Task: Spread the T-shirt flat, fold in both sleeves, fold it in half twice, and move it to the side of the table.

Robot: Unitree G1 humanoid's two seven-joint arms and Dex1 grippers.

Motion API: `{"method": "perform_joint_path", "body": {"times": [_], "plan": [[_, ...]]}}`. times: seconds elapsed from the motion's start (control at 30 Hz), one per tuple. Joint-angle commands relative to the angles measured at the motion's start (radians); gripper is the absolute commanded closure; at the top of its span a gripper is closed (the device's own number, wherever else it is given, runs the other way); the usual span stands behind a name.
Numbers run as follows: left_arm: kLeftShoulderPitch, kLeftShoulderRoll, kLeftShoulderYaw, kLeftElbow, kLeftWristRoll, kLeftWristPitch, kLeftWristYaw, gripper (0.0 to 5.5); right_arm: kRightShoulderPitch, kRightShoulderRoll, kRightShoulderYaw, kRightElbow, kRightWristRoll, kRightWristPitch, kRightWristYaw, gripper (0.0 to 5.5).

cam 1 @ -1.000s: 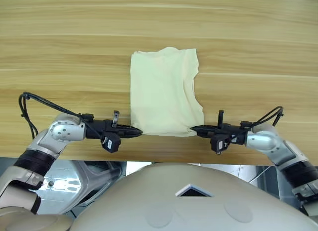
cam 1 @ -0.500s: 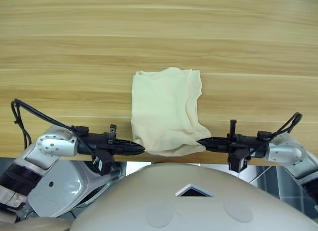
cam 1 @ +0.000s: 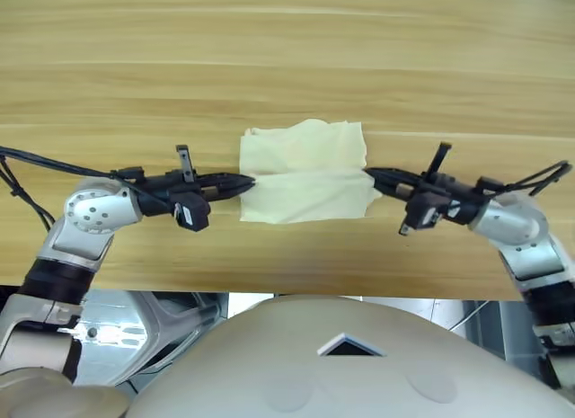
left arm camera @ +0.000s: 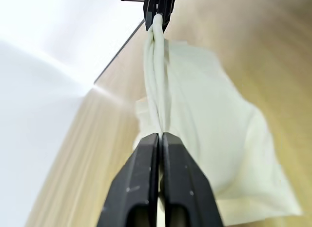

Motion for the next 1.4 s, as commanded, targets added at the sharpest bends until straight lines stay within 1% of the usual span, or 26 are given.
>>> {"method": "perform_joint_path", "body": {"times": [0.03,0.13,0.27,0.47,0.7,0.83,0.93,0.97,1.0,1.03,1.07,1.13,1.2,1.27,1.33,1.4], "plan": [[-0.057,-0.048,0.029,0.043,0.041,0.025,0.034,5.50,-0.110,0.064,0.001,0.085,-0.111,0.073,-0.047,5.46],[-0.110,-0.091,0.037,0.081,0.070,0.040,0.058,5.50,-0.182,0.112,0.017,0.159,-0.195,0.115,-0.086,5.46],[-0.203,-0.158,0.028,0.198,0.194,0.040,0.121,5.50,-0.265,0.169,0.055,0.266,-0.297,0.137,-0.140,5.46],[-0.363,-0.238,-0.019,0.480,0.495,0.029,0.336,5.50,-0.400,0.248,0.112,0.498,-0.420,0.150,-0.255,5.46],[-0.537,-0.312,-0.139,0.869,0.718,0.062,0.579,5.50,-0.557,0.347,0.175,0.827,-0.497,0.155,-0.403,5.46],[-0.591,-0.365,-0.189,1.039,0.751,0.073,0.651,5.50,-0.620,0.403,0.199,1.023,-0.497,0.137,-0.446,5.46],[-0.619,-0.394,-0.201,1.120,0.735,0.079,0.659,5.50,-0.644,0.426,0.204,1.122,-0.488,0.114,-0.462,5.46],[-0.624,-0.405,-0.193,1.143,0.714,0.082,0.634,5.50,-0.649,0.435,0.195,1.151,-0.469,0.109,-0.451,5.46],[-0.626,-0.417,-0.178,1.162,0.683,0.083,0.596,5.18,-0.652,0.442,0.178,1.176,-0.444,0.098,-0.439,5.46],[-0.626,-0.428,-0.158,1.178,0.645,0.081,0.545,5.04,-0.656,0.449,0.157,1.198,-0.412,0.087,-0.424,5.09],[-0.624,-0.440,-0.127,1.190,0.592,0.080,0.484,4.90,-0.659,0.456,0.130,1.217,-0.371,0.077,-0.402,4.97],[-0.634,-0.455,-0.095,1.209,0.543,0.118,0.452,4.53,-0.656,0.476,0.054,1.240,-0.253,0.050,-0.314,4.58],[-0.641,-0.474,-0.055,1.221,0.486,0.167,0.425,4.34,-0.655,0.503,-0.050,1.259,-0.104,0.061,-0.188,4.37],[-0.646,-0.499,0.013,1.230,0.401,0.218,0.383,4.04,-0.665,0.525,-0.156,1.285,0.030,0.119,-0.084,4.00],[-0.666,-0.527,0.120,1.236,0.282,0.281,0.355,3.68,-0.675,0.538,-0.256,1.310,0.142,0.193,0.001,3.57],[-0.700,-0.543,0.234,1.245,0.174,0.356,0.398,3.40,-0.684,0.547,-0.346,1.331,0.234,0.263,0.049,3.25]]}}
